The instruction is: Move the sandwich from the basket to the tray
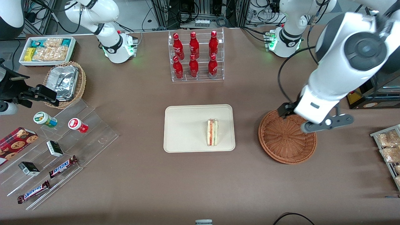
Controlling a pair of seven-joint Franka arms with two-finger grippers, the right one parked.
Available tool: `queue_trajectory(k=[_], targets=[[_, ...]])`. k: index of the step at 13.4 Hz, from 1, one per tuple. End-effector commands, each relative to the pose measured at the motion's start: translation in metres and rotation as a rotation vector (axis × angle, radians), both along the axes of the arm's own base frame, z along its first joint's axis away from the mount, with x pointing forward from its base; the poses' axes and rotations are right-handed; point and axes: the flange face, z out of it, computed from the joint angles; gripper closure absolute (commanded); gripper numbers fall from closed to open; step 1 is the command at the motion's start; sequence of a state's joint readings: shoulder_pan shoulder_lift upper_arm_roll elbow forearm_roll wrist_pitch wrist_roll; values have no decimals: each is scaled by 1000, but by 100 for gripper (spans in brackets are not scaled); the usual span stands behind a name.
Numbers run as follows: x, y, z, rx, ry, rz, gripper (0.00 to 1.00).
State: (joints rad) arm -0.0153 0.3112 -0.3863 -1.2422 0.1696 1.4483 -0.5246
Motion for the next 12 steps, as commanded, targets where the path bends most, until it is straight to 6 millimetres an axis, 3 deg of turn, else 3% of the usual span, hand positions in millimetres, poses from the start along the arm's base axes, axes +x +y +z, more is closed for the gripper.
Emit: queue_trajectory(k=[1, 7, 12], targets=[[-22, 26, 9, -9, 48, 12, 0], [-59, 94, 0, -50, 123, -52, 0], [-75, 96, -19, -36, 122, -47, 0]])
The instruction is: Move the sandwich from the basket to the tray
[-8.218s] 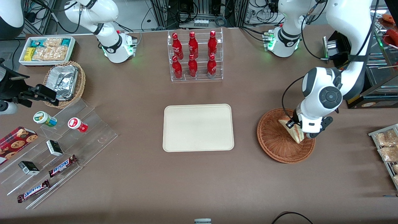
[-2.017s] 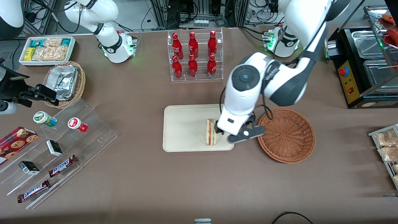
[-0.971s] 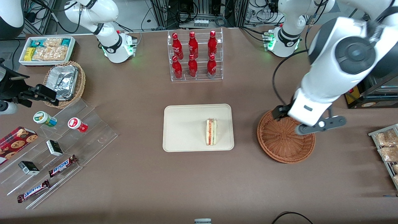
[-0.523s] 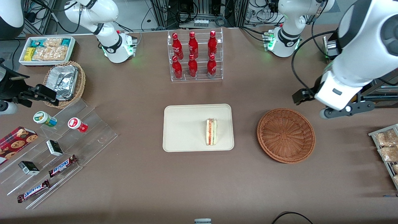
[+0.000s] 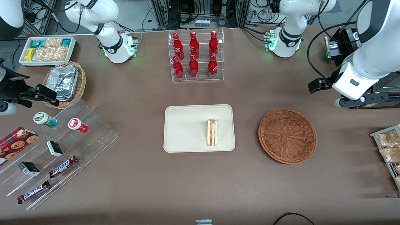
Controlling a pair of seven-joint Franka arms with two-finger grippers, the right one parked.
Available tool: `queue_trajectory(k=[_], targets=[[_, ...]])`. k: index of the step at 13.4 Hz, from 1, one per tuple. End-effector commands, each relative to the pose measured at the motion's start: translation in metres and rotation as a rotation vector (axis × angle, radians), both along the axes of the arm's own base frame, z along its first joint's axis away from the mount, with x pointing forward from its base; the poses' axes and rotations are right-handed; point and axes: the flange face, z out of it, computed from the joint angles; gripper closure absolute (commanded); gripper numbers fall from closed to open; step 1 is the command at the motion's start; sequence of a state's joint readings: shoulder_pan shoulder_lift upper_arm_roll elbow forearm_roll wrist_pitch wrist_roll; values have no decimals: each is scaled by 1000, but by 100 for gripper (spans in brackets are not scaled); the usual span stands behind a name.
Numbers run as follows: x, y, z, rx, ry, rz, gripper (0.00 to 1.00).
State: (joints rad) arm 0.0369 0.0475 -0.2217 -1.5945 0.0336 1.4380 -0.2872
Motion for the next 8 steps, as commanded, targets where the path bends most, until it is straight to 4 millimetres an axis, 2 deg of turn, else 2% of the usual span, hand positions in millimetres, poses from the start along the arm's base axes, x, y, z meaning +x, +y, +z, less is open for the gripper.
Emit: queue_trajectory(k=[1, 8], targets=[[-17, 3, -9, -9, -12, -5, 0], [-15, 20, -9, -38, -17, 12, 0]])
